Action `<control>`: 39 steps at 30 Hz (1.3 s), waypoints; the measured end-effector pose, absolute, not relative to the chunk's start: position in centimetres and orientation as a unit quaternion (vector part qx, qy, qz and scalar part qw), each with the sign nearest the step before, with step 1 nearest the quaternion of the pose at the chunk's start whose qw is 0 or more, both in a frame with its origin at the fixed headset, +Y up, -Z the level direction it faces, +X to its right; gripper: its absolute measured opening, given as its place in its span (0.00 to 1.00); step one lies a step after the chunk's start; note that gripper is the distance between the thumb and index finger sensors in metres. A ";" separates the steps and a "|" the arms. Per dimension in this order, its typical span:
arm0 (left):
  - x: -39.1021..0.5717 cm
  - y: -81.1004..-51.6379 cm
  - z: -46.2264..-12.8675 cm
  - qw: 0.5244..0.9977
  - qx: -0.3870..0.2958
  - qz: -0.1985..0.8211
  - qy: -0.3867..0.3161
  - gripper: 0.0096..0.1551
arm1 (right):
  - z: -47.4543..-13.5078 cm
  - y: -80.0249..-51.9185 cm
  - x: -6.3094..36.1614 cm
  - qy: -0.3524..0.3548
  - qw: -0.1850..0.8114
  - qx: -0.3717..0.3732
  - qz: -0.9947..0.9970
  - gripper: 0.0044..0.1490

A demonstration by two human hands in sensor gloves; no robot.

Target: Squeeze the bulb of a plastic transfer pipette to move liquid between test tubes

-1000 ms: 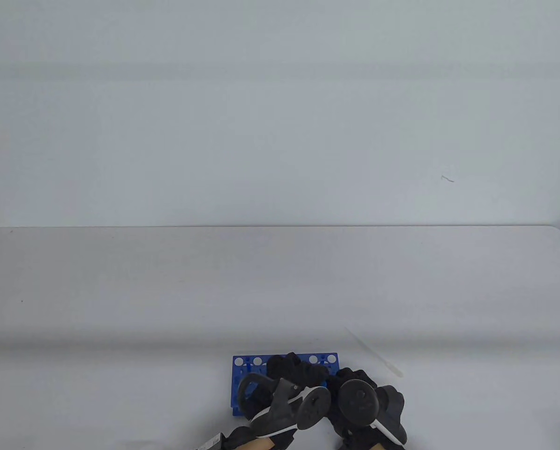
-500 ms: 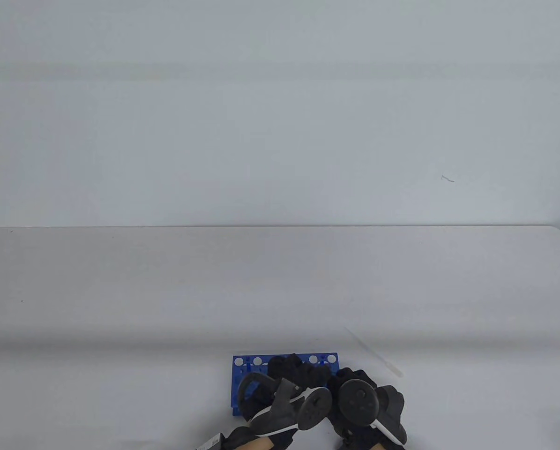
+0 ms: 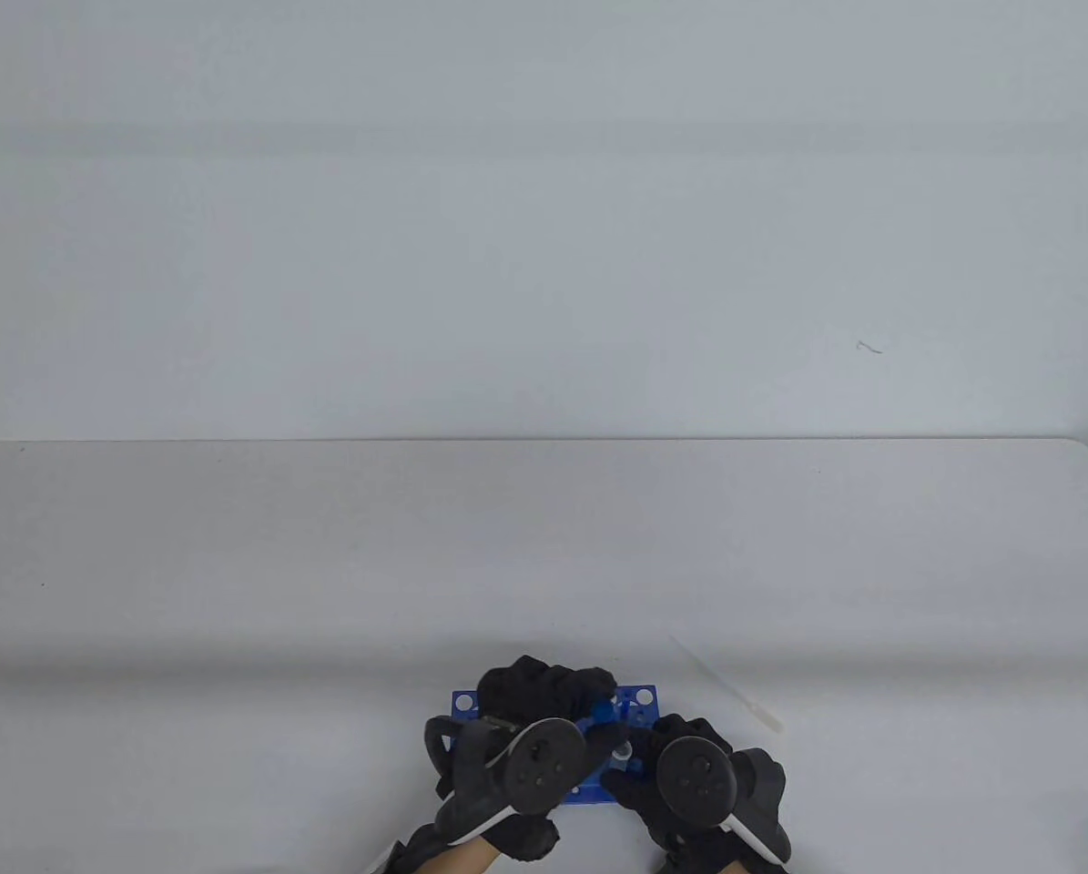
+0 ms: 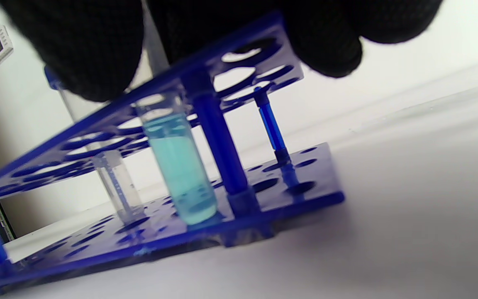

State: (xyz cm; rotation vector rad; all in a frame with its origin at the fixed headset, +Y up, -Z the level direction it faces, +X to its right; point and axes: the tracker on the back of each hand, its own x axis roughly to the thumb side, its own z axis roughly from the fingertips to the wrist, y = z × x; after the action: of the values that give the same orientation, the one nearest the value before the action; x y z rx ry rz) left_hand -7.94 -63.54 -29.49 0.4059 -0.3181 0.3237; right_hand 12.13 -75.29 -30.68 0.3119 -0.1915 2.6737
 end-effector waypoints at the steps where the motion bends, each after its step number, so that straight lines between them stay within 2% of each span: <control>1: -8.8 -63.0 -29.5 0.953 0.213 0.158 -0.144 0.33 | -30.7 -75.3 12.1 -0.069 0.220 0.113 0.967 0.30; 4: -12.8 -62.0 -29.8 0.953 0.222 0.184 -0.086 0.33 | -30.7 -75.3 12.1 -0.069 0.220 0.113 0.967 0.30; 8: -17.9 -62.9 -31.3 0.955 0.200 0.217 0.001 0.33 | -30.7 -75.3 12.1 -0.069 0.220 0.112 0.967 0.30; 11: -21.2 -65.2 -33.1 0.958 0.155 0.234 0.058 0.33 | -30.7 -75.3 12.2 -0.069 0.220 0.112 0.967 0.30; 15: -24.0 -69.6 -35.2 0.962 0.058 0.244 0.103 0.32 | -30.7 -75.3 12.2 -0.068 0.221 0.112 0.966 0.30; 19: -24.9 -72.4 -36.0 0.974 0.000 0.182 0.134 0.32 | -30.7 -75.3 12.2 -0.068 0.221 0.113 0.966 0.31; 26: -23.8 -76.2 -36.7 0.986 -0.087 0.098 0.103 0.32 | -30.7 -75.3 12.2 -0.067 0.223 0.114 0.966 0.31; 39: -24.3 -77.8 -36.8 0.983 -0.104 0.129 0.079 0.31 | -30.7 -75.3 12.2 -0.067 0.223 0.114 0.966 0.31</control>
State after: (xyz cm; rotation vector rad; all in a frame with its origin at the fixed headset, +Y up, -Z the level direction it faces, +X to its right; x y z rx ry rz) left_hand -24.32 -77.76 -36.78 -0.2092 0.1588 0.2590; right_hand 12.22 -75.35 -30.71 0.3136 -0.1862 2.6669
